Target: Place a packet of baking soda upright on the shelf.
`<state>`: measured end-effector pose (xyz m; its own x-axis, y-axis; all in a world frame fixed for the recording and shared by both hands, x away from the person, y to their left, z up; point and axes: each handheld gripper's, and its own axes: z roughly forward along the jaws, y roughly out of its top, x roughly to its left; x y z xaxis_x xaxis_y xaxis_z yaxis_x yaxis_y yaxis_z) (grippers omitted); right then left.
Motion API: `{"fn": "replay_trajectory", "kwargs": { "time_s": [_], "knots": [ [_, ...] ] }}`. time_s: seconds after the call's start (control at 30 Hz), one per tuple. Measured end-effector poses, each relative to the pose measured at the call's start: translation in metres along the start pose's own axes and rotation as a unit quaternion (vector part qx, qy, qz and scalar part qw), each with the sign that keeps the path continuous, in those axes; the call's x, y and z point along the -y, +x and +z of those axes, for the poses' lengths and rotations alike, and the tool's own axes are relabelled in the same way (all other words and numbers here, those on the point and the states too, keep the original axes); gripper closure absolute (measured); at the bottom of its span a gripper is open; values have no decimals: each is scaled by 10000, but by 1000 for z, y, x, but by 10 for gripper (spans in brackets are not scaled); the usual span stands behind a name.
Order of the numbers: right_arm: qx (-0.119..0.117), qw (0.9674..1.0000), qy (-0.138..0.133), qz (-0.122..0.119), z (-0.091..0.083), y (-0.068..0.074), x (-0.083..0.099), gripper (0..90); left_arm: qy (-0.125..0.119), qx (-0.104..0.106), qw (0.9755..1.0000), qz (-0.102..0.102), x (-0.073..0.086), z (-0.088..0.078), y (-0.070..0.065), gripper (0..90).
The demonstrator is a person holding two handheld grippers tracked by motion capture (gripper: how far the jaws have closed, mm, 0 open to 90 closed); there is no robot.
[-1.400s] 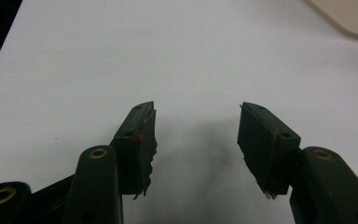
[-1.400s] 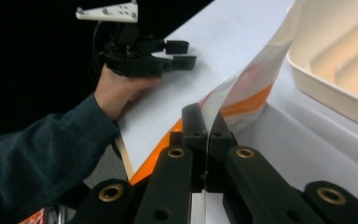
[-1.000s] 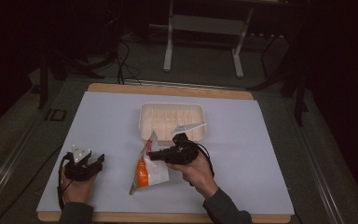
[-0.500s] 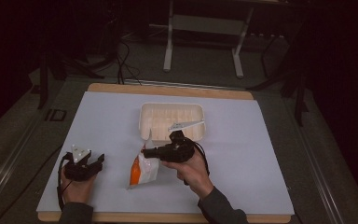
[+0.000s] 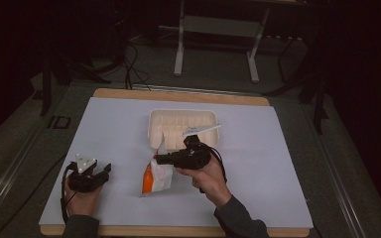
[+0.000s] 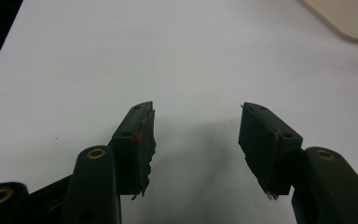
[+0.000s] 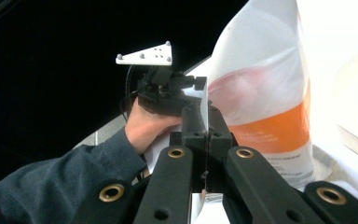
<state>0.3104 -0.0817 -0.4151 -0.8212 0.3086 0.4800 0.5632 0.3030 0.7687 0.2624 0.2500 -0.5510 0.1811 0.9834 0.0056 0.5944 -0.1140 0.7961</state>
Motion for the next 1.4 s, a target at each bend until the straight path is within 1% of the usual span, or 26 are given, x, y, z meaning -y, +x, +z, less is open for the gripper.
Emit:
{"fn": "replay_trajectory", "kwargs": {
  "time_s": [0.07, 0.13, 0.43, 0.63, 0.93, 1.1, 1.17, 1.4],
  "knots": [
    [4, 10000, 54, -64, -3, -1, -2, 900, 6, 3, 10000, 3, 0, 0, 0, 449],
    [-3, 10000, 65, -54, -6, -3, -4, 900, 10, 1, 10000, 1, 0, 0, 0, 449],
    [252, 9994, 160, -165, -19, -7, -15, 900, 11, 0, 10000, 2, 0, 0, 0, 448],
    [357, 9988, 238, -231, -25, -8, -20, 900, 13, 3, 10000, 1, 0, 0, 0, 448],
    [416, 9987, 198, -217, -30, -10, -21, 900, 17, 0, 10000, -10, 0, 0, 0, 448],
    [437, 9985, 212, -262, -31, -9, -22, 900, 24, -12, 10000, -10, 0, 1, 0, 448],
    [478, 9983, 206, -275, -34, -9, -24, 900, 23, -11, 10000, -8, 0, 1, 0, 449],
    [499, 9981, 167, -333, -39, -6, -27, 900, 29, -19, 10000, -13, 0, 1, 0, 449]
  ]
}}
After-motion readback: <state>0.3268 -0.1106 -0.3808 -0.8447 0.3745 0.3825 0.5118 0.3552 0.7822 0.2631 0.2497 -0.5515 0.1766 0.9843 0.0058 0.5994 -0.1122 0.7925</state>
